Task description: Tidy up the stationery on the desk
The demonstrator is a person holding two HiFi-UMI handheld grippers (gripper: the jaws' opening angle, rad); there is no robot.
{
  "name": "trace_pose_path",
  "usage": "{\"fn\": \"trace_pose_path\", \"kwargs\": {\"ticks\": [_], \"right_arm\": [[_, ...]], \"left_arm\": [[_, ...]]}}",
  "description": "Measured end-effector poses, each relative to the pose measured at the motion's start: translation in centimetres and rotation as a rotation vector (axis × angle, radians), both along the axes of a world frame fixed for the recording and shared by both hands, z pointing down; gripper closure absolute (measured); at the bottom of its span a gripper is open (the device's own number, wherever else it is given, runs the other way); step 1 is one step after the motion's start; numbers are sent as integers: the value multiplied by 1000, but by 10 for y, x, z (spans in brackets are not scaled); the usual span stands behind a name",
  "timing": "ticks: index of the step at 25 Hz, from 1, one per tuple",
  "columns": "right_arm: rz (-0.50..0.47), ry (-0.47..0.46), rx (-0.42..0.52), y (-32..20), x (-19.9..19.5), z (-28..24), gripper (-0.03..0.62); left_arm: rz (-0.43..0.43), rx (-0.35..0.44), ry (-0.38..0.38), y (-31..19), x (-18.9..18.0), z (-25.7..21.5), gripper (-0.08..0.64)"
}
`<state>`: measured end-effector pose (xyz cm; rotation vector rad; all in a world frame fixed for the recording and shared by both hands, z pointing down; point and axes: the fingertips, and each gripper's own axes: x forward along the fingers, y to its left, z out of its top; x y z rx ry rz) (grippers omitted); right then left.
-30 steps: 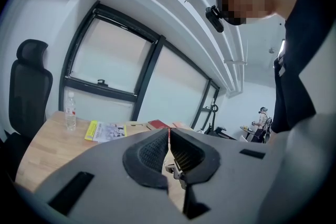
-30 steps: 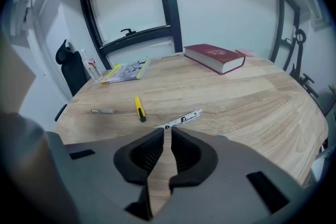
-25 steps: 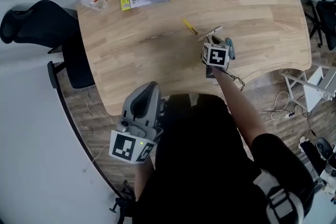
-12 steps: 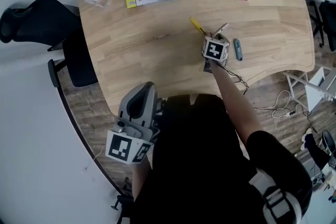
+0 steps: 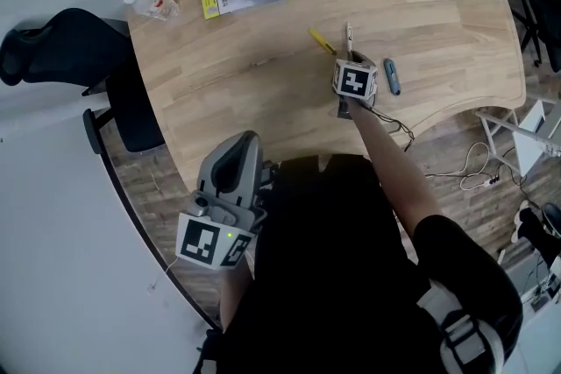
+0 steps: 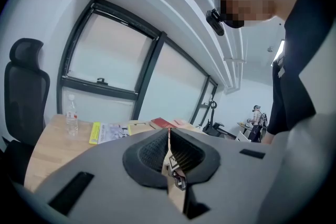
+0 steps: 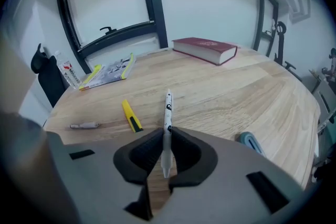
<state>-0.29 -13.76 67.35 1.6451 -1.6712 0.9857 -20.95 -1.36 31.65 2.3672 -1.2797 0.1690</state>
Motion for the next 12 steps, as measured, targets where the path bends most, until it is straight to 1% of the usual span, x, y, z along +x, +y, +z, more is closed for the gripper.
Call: {"fn": "trace_pose_path", "kwargs": {"ticks": [3,7,12], "right_arm": [[-54,-8,34,5,3,-14,543],[-158,29,61,25,11,-33,543],[-216,31,41,56,36,-40,543]], "left_arm": [[20,7,-1,0,14,-2,522],[63,20,-4,0,41,-5,522],[94,41,15,-1,75,-12,522]]}}
